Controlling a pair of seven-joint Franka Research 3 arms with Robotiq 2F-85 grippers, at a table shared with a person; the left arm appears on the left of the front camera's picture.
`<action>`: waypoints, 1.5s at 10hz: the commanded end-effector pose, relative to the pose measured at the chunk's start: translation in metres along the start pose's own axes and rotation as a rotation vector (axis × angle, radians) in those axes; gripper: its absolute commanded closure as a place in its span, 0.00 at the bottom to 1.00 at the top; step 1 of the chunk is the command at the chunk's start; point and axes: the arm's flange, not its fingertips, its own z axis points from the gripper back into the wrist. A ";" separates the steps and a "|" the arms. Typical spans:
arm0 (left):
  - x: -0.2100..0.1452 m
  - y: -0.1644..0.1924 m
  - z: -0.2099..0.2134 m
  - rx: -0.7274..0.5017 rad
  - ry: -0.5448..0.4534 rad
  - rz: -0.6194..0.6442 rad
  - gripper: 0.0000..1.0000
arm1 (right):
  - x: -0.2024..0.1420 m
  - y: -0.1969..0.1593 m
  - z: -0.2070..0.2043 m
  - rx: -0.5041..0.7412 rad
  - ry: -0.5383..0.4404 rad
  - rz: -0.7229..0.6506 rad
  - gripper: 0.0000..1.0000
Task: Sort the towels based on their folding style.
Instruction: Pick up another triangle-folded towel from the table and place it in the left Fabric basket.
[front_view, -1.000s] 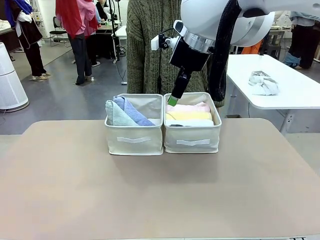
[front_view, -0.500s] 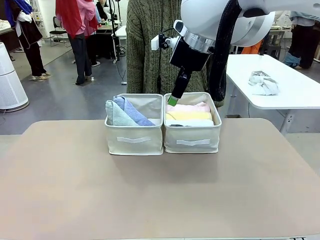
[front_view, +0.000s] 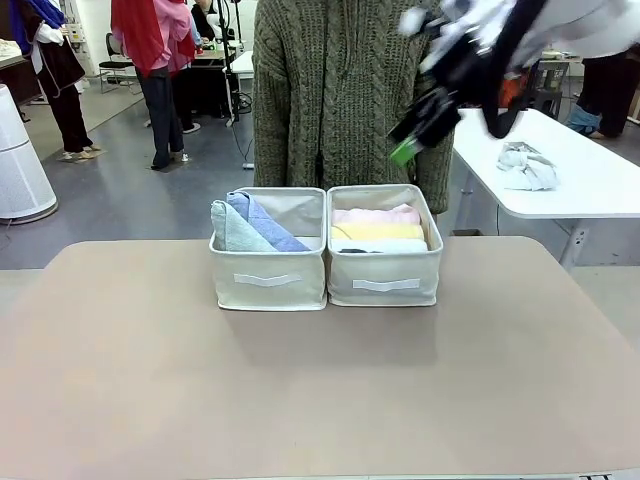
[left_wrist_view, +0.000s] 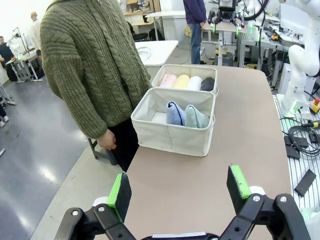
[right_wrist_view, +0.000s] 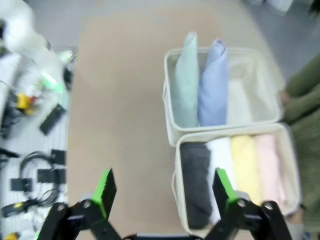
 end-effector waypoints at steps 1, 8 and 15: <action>0.001 -0.003 -0.002 0.009 0.009 0.003 0.00 | -0.058 -0.013 0.038 0.054 -0.168 0.017 0.00; 0.001 -0.003 -0.002 0.009 0.009 0.003 0.00 | -0.183 0.011 0.150 -0.099 -0.413 -0.039 0.00; 0.001 -0.003 -0.002 0.009 0.009 0.003 0.00 | -0.206 -0.005 0.207 -0.117 -0.302 -0.042 0.00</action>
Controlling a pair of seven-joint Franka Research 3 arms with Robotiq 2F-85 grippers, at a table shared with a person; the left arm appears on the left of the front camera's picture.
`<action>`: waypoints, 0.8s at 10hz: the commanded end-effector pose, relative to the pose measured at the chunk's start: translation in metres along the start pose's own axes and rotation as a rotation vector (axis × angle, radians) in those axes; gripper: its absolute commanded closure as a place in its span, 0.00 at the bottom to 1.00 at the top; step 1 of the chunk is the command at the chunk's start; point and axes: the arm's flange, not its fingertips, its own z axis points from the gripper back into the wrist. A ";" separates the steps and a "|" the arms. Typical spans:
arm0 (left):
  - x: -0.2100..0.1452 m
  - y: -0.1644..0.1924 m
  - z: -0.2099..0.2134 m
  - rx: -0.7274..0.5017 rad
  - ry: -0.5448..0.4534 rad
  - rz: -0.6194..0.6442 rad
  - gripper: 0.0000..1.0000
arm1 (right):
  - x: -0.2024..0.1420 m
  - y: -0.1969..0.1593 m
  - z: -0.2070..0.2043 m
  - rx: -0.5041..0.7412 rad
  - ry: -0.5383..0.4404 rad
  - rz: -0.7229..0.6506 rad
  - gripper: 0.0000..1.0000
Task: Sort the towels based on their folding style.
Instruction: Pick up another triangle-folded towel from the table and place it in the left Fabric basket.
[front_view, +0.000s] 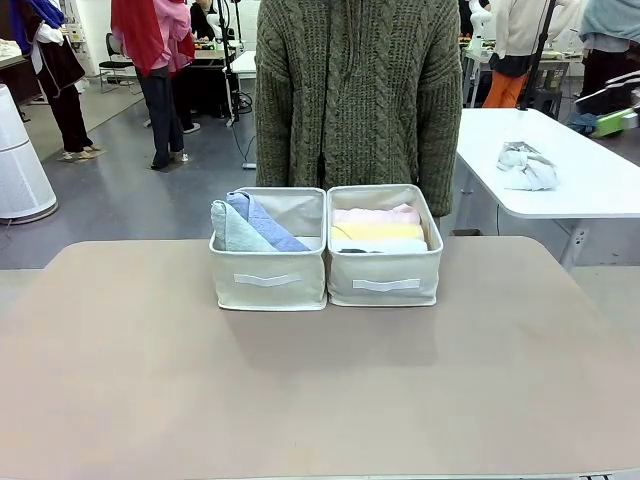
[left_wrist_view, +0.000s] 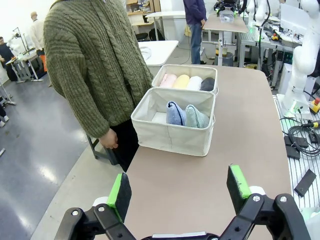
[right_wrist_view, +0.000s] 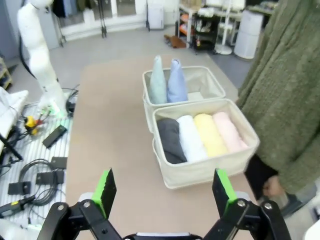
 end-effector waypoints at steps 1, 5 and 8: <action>0.001 -0.003 -0.002 0.009 0.009 0.003 0.00 | -0.005 -0.012 0.030 -0.002 -0.003 0.039 0.00; 0.001 -0.003 -0.002 0.009 0.009 0.003 0.00 | -0.018 -0.031 0.049 0.140 -0.053 0.032 0.00; 0.001 -0.003 -0.002 0.009 0.009 0.003 0.00 | -0.011 -0.014 0.043 0.049 -0.015 0.023 0.00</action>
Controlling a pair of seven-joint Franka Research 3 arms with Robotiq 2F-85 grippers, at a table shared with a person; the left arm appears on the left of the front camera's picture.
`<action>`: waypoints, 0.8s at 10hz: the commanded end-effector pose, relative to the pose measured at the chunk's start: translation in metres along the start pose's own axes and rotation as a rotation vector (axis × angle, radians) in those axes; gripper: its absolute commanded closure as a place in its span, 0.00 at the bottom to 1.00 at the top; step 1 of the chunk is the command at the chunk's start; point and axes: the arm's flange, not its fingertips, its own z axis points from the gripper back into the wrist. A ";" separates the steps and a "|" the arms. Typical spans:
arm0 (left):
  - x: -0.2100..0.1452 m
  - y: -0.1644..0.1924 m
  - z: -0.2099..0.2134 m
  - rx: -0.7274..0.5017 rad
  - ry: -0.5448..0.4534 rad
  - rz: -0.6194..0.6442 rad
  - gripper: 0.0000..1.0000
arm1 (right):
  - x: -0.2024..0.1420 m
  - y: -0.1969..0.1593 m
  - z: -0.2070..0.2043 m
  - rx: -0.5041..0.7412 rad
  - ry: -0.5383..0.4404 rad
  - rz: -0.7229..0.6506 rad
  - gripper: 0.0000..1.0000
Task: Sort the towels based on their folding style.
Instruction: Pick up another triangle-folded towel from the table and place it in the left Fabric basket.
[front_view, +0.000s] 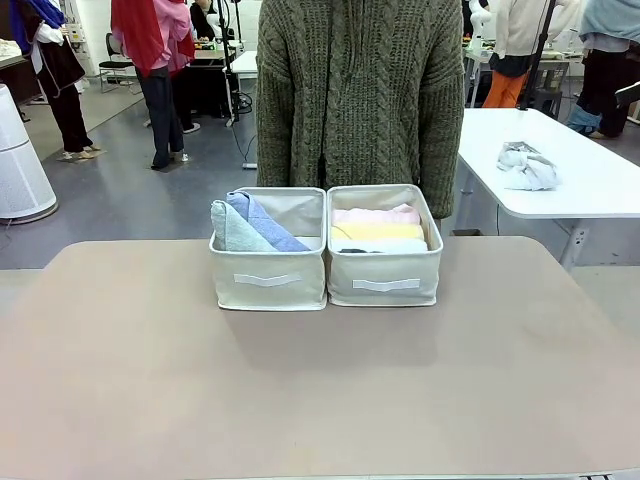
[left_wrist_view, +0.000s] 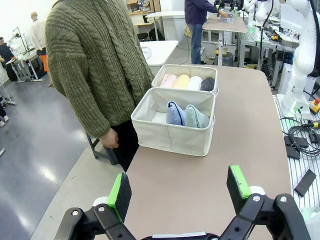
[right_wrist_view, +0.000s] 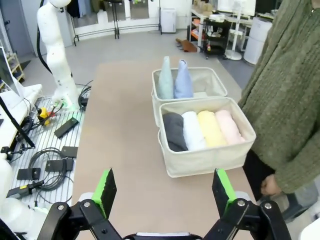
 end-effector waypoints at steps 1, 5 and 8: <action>0.001 -0.003 -0.002 0.009 0.009 0.003 0.00 | 0.002 0.005 -0.004 -0.027 0.004 -0.003 0.00; 0.001 -0.003 -0.002 0.009 0.009 0.003 0.00 | 0.002 0.005 -0.004 -0.027 0.004 -0.003 0.00; 0.001 -0.003 -0.002 0.009 0.009 0.003 0.00 | 0.002 0.005 -0.004 -0.027 0.004 -0.003 0.00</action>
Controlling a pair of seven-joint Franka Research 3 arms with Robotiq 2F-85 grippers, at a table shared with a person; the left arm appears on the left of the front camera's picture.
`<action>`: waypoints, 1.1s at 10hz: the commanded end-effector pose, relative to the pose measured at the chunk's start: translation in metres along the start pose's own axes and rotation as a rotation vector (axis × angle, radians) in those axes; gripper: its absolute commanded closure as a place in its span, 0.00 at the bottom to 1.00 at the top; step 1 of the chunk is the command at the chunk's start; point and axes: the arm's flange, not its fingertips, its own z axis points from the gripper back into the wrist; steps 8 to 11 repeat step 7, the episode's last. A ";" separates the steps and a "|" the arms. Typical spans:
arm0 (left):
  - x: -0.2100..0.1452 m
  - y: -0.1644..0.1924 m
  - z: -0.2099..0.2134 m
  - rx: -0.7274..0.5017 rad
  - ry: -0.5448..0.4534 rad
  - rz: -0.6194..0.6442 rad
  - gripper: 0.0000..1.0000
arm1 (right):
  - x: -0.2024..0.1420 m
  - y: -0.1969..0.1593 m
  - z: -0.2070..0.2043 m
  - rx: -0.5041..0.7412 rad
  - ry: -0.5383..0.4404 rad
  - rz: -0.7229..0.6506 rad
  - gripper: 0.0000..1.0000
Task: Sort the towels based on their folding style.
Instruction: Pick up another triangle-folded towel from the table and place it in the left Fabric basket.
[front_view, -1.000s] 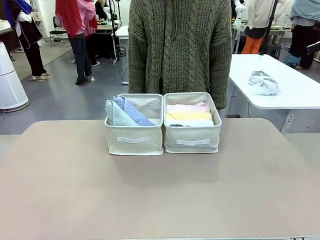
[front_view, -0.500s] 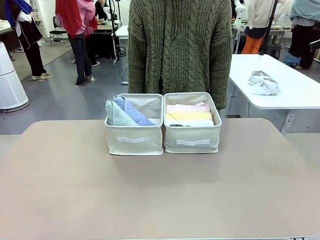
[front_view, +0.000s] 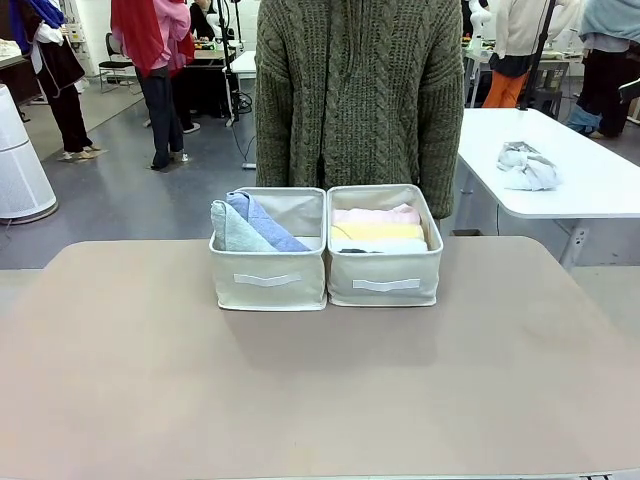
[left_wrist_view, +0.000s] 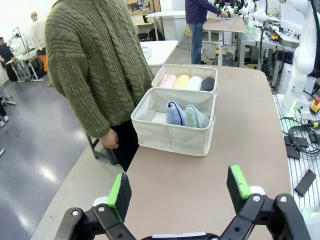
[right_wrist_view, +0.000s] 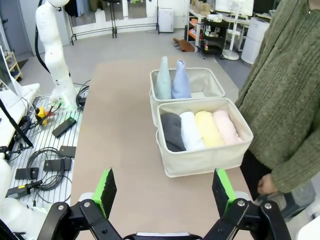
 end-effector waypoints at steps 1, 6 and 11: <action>0.001 -0.003 -0.002 0.009 0.009 0.003 0.00 | -0.001 0.004 -0.005 -0.018 0.001 -0.009 0.00; 0.001 -0.003 -0.002 0.009 0.009 0.003 0.00 | -0.001 0.004 -0.005 -0.018 0.001 -0.009 0.00; 0.001 -0.003 -0.002 0.009 0.009 0.003 0.00 | -0.001 0.004 -0.005 -0.018 0.001 -0.009 0.00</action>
